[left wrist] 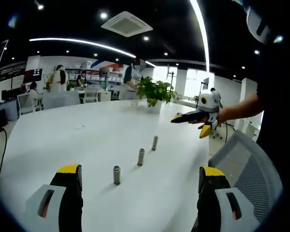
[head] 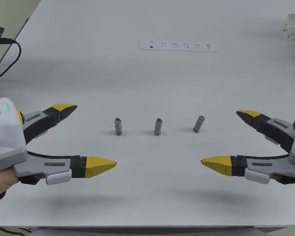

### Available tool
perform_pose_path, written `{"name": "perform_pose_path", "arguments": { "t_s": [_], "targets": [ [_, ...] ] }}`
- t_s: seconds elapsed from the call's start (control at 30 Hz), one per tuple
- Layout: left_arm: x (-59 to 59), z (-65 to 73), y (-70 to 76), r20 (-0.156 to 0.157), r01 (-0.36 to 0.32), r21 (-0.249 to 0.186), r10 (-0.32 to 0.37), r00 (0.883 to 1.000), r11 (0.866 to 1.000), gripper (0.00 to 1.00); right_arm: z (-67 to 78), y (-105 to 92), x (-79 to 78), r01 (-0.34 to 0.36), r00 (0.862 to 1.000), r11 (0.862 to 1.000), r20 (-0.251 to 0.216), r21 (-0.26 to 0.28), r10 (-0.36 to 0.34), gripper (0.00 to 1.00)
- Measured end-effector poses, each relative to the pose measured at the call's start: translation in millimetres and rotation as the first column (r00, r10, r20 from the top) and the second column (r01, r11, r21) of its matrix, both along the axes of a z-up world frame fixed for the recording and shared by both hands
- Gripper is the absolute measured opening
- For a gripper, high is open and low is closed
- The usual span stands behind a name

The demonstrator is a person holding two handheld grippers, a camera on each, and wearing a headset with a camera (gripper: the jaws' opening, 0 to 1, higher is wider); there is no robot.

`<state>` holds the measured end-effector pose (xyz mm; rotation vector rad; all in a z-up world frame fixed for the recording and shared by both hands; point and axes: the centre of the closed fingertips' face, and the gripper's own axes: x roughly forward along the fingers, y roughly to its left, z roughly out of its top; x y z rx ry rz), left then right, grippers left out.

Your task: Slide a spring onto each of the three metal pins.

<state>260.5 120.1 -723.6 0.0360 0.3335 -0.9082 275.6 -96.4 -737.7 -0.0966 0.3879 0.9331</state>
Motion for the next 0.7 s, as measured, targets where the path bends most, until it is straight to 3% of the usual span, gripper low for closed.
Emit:
{"name": "perform_pose_path", "arguments": {
  "t_s": [0.27,0.7],
  "targets": [
    [-1.6,-3.5,5.0,-0.013,-0.012,0.009,0.012,1.0,1.0,0.98,-7.3,-9.9,-4.4,0.021,1.0,1.0,-0.022,-0.007,-0.021,0.99],
    [-4.8,-7.8,4.8,-0.029,-0.012,0.007,0.012,1.0,1.0,0.98,-11.0,-6.3,-7.1,0.02,0.999,1.0,-0.036,-0.004,-0.02,0.98]
  ]
}}
